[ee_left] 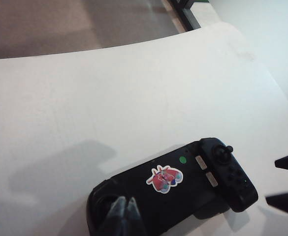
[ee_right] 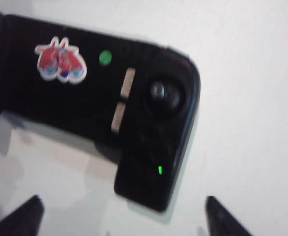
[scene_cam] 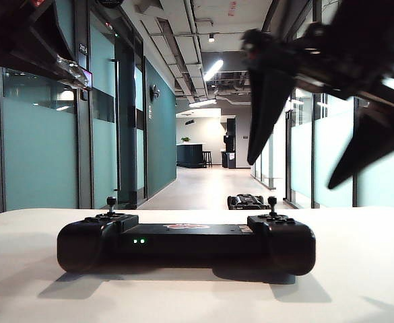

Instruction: Push the left joystick on the remote control sitting on the white table forward to make the robot dog walk in a straight line until it approaches the door.

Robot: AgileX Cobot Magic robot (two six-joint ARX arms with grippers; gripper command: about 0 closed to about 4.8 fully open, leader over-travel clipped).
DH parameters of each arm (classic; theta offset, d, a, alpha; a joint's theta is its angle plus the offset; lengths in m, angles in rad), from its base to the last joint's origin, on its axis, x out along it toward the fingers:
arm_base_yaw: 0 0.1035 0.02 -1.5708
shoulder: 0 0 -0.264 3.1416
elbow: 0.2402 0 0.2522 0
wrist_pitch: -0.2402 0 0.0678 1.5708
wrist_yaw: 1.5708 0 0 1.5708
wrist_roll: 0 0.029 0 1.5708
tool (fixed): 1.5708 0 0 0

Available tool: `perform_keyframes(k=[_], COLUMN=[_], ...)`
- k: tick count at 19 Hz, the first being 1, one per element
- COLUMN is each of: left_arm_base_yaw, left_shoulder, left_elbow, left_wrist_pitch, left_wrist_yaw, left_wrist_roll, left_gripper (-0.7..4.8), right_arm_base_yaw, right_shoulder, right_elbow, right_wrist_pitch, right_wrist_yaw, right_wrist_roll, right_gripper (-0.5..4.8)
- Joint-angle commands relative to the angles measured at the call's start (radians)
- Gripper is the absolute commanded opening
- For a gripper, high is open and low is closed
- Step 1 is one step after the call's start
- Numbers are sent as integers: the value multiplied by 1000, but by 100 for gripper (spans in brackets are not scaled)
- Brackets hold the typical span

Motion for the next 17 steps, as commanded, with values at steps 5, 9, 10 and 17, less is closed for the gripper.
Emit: perform_keyframes(k=[5, 9, 10, 17], left_arm_base_yaw=[-1, -1, -1, -1], left_shoulder=[-3, -3, -3, -3], left_elbow=[6, 6, 6, 6], left_wrist_pitch=[19, 20, 20, 19], left_wrist_yaw=[16, 20, 20, 23], left_wrist_roll=[1, 2, 2, 2], left_gripper=[-5, -5, -5, -5], right_arm_base_yaw=[-3, -2, -2, -1], right_shoulder=[235, 256, 261, 298], right_elbow=[149, 148, 148, 148], right_wrist_pitch=[-150, -147, -143, -116], right_wrist_yaw=[12, 5, 5, 0], right_wrist_roll=[-31, -34, -34, -42], right_gripper=[448, 446, 427, 418])
